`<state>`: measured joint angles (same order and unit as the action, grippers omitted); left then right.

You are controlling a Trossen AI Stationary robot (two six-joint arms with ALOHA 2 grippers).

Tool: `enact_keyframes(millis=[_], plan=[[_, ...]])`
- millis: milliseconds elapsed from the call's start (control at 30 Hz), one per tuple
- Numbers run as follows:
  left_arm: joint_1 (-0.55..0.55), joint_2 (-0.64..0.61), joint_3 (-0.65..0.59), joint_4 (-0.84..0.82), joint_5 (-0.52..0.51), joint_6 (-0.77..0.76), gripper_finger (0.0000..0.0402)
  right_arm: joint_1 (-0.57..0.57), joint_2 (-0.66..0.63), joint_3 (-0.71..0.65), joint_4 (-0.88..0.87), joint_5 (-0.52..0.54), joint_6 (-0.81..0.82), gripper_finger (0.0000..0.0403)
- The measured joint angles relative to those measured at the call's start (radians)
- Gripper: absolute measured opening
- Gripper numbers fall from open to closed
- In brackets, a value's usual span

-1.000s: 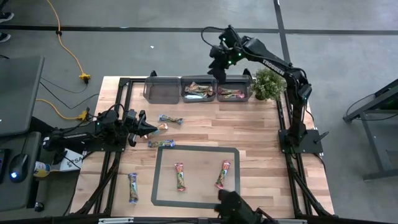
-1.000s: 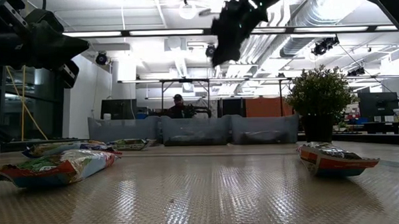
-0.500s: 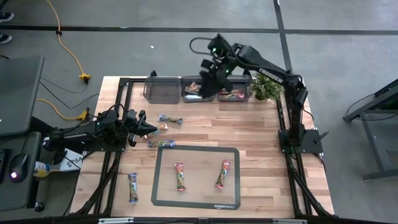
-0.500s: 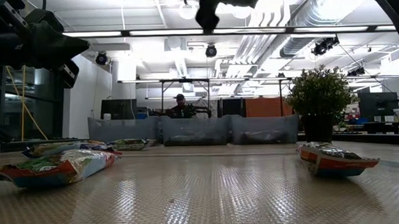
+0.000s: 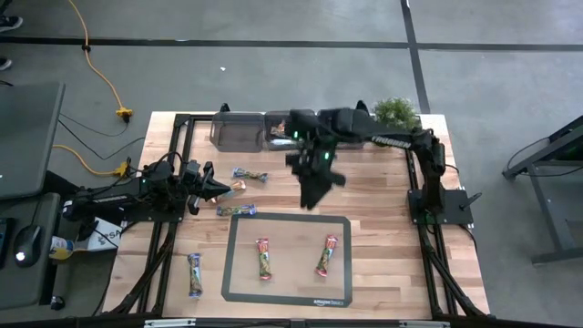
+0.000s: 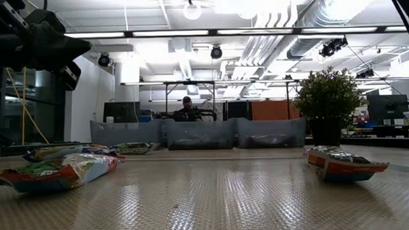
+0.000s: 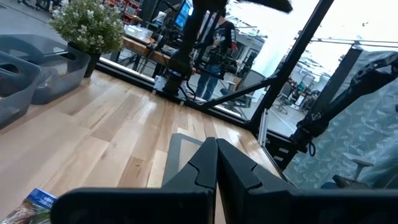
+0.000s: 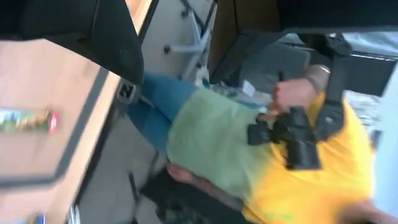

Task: Pick and place Granola Bars by type
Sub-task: Put the red granola bar into the right black bin

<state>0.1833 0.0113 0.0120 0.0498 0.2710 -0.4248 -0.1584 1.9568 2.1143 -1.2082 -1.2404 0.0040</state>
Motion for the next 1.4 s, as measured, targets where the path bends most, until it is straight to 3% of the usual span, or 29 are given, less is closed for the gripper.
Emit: enact_keyframes(millis=[300, 533, 700, 867, 1033, 1233, 1400], plan=[[0.000, 0.000, 0.000, 0.000, -0.001, 0.000, 0.0001, 0.262, 0.000, -0.002, -0.090, 0.359, 0.227, 0.0165], [0.000, 0.000, 0.000, 0.000, -0.001, 0.000, 0.0001, 0.488, 0.000, -0.002, -0.072, 0.611, 0.486, 0.0165], [0.000, 0.000, 0.000, 0.000, -0.002, 0.000, 0.0001, 0.642, 0.000, -0.002, -0.006, 0.869, 0.701, 0.0165], [0.000, 0.000, 0.000, 0.000, -0.002, 0.000, 0.0001, 0.751, 0.000, -0.002, 0.020, 1.193, 0.985, 0.0165], [0.000, 0.000, 0.000, 0.000, -0.006, 0.000, 0.0001, 0.790, 0.003, -0.002, 0.013, 1.417, 1.344, 0.0165], [0.000, 0.000, 0.000, 0.000, -0.006, 0.000, 0.0001, 0.794, 0.061, -0.002, -0.022, 1.492, 1.628, 0.0165], [0.000, 0.000, 0.000, 0.000, -0.005, 0.000, 0.0001, 0.772, 0.142, -0.003, -0.105, 1.407, 1.811, 0.0165]])
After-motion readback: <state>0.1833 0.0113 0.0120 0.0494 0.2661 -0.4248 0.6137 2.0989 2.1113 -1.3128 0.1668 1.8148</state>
